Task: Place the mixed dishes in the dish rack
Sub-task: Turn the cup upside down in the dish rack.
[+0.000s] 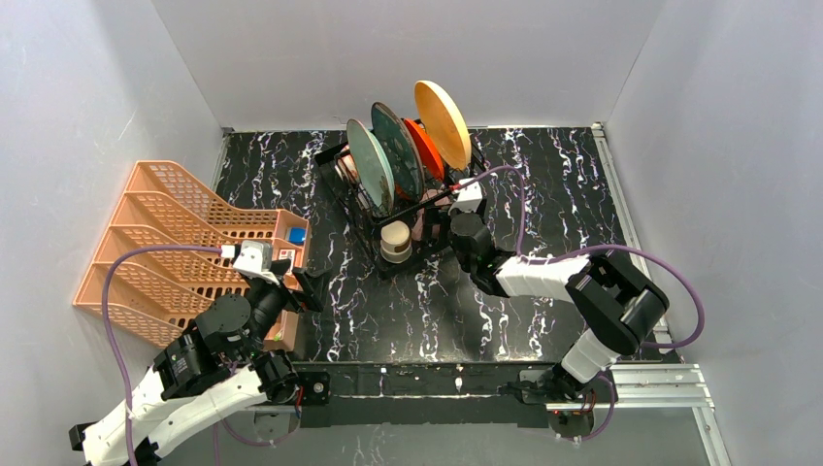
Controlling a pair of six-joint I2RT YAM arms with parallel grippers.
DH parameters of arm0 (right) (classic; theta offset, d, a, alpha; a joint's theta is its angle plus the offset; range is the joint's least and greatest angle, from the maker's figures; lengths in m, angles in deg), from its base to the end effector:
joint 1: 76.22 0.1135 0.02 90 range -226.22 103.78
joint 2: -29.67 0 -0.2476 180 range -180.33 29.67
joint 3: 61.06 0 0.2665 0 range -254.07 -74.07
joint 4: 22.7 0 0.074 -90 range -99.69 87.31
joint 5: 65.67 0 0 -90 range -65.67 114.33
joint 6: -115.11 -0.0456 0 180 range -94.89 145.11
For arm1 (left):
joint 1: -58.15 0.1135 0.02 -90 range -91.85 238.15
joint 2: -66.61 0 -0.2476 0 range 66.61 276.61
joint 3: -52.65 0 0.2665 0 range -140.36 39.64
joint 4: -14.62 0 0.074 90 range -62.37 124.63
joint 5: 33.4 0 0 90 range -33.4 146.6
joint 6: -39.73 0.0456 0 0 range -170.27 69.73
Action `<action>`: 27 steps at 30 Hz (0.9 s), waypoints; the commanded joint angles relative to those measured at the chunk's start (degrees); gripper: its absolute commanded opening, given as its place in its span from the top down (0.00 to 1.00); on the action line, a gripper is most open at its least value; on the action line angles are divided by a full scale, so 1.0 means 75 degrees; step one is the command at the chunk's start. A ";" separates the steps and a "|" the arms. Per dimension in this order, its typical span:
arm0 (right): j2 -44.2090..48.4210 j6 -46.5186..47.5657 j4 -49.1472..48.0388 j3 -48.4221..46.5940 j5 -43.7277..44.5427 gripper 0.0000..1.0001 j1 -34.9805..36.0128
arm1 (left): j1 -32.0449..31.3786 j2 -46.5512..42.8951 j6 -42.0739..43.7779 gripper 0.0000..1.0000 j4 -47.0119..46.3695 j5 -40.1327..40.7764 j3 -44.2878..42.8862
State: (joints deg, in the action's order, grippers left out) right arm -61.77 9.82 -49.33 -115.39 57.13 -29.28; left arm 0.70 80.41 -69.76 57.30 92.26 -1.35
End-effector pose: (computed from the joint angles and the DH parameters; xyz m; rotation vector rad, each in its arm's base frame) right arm 0.2565 0.2383 0.1798 -0.0625 1.7324 0.2997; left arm 0.0730 -0.0650 0.3398 0.0530 1.6315 -0.5365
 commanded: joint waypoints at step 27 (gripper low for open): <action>0.4794 -0.1111 0.4025 0.1053 -0.0266 0.01 -0.0024 | 0.0007 0.0539 -0.0074 0.02 0.0030 0.0417 -0.0053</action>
State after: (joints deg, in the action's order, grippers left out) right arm -31.41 4.73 -33.33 -105.64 53.11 -29.28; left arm 0.70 82.46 -70.15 57.67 93.70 -1.35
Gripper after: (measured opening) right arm 0.985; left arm 0.983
